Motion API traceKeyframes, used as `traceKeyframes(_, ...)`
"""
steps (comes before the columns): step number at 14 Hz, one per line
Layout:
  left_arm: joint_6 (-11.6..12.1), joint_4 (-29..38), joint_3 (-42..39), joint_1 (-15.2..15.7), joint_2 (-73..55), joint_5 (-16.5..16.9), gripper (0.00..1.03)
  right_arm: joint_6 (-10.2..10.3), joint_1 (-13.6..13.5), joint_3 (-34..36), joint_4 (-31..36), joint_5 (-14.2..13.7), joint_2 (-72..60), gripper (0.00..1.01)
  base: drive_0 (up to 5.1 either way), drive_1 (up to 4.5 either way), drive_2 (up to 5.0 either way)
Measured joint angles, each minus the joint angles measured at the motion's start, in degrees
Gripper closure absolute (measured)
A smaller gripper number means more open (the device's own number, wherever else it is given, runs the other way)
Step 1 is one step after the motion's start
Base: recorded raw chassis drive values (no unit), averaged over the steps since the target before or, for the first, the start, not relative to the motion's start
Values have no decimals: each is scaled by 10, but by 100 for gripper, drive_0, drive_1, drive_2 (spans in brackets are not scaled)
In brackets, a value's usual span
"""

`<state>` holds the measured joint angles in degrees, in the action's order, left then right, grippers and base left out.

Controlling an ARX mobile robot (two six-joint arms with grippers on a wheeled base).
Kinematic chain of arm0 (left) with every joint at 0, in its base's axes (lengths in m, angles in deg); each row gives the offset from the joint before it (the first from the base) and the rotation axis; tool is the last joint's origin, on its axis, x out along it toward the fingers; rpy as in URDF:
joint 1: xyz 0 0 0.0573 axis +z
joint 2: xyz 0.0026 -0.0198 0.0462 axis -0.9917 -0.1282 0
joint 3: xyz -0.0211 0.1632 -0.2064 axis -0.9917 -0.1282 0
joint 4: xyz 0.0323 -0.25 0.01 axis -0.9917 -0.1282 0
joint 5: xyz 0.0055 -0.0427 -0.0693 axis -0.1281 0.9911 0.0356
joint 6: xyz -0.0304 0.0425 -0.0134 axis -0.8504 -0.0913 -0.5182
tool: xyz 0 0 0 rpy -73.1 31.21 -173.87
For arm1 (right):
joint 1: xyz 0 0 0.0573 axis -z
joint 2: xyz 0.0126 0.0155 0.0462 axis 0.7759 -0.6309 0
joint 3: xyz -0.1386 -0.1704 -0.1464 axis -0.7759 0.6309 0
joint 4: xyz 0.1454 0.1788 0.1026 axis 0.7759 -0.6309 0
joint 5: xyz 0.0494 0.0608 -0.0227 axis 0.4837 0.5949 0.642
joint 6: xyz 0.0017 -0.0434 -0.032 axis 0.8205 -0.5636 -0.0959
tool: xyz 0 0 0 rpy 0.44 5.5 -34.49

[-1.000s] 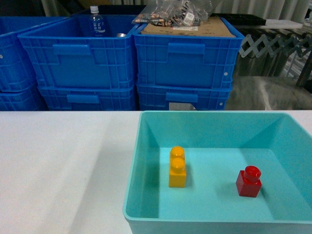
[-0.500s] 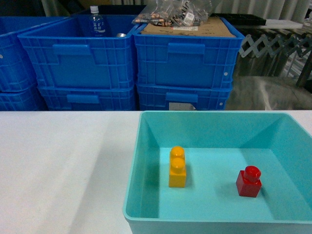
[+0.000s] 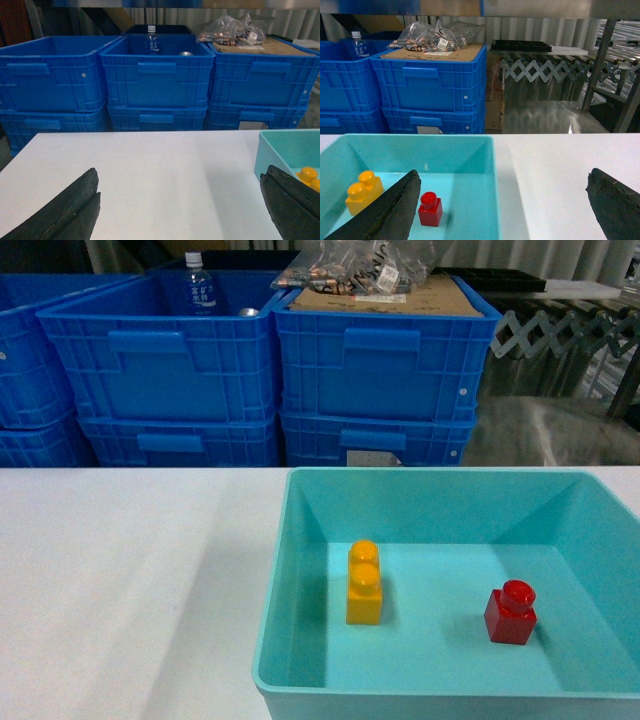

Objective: Pick red block from blue box to shelf

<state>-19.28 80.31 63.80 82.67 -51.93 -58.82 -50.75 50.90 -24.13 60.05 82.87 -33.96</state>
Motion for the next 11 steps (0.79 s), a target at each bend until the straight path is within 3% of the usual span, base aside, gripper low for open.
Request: traceKeyframes(11, 0, 0, 0, 0, 0, 0, 5, 0, 0, 0, 0, 0, 0, 3, 0, 0, 0)
